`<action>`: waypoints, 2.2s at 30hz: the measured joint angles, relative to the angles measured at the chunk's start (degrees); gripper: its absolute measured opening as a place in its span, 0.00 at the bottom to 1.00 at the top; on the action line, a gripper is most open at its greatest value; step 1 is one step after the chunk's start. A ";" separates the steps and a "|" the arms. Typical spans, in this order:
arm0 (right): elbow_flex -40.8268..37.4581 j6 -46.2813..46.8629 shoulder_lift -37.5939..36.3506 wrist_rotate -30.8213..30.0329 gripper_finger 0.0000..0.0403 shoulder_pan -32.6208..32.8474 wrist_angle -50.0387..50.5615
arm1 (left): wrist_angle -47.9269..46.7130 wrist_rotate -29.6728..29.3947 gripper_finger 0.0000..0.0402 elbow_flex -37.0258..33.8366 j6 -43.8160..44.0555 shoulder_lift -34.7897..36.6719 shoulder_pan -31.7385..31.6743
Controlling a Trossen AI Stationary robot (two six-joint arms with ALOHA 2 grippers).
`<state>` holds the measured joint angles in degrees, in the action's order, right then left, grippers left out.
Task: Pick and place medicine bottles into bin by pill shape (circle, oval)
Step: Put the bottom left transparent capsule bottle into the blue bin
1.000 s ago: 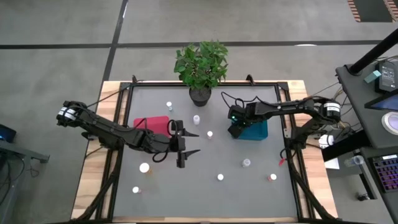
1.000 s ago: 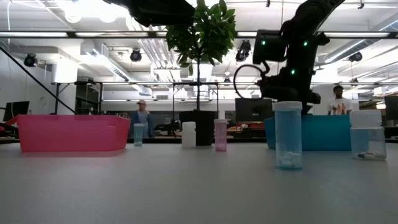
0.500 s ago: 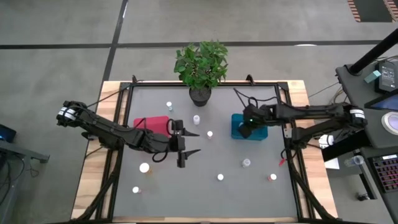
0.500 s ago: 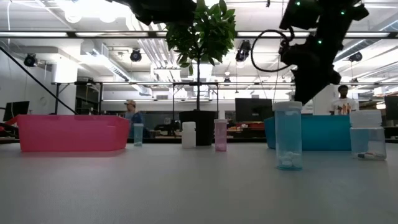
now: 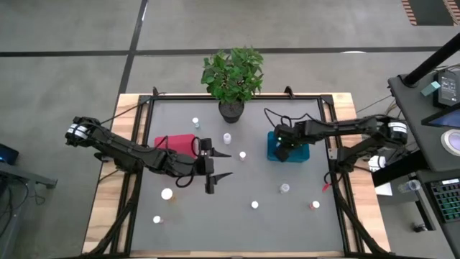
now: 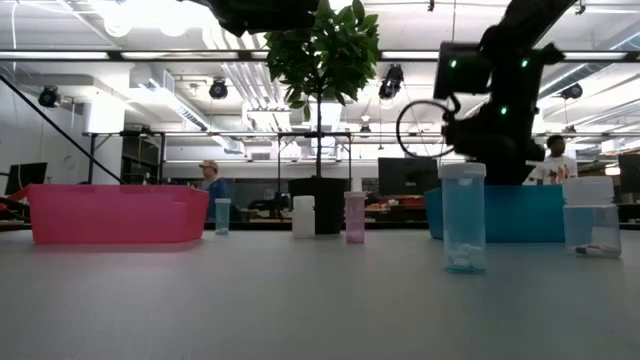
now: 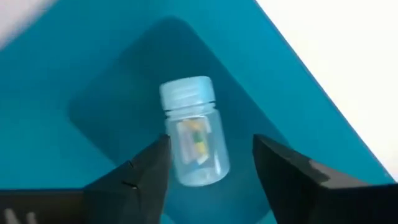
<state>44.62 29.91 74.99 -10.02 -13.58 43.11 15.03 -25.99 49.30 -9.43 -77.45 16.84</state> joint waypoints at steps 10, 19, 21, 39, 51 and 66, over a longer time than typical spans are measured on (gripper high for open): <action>0.00 -4.44 6.08 -0.04 0.50 -1.46 -2.77 | -0.05 0.00 0.64 0.00 -0.02 0.00 0.00; 0.00 -4.44 5.55 -0.04 0.29 -1.46 -2.92 | -0.06 0.01 0.64 0.00 -0.03 0.00 0.00; 0.00 -4.44 4.24 -0.04 0.29 -1.46 -2.77 | -0.10 0.01 0.64 0.00 -0.03 0.00 0.00; -6.87 -3.35 -22.72 -11.88 0.33 14.70 -24.86 | 3.77 0.01 0.64 -0.20 0.02 -1.55 0.00; -26.49 -24.50 -21.45 -15.65 0.33 24.24 -93.35 | 35.06 0.89 0.64 -0.22 -0.12 -15.08 -2.49; -19.17 -30.05 -11.39 -15.09 0.33 26.68 -95.71 | 50.07 5.86 0.64 2.36 11.50 -26.16 -9.52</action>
<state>25.45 -0.14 63.61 -25.11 13.10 -52.60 65.11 -20.13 51.66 2.07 -103.61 7.32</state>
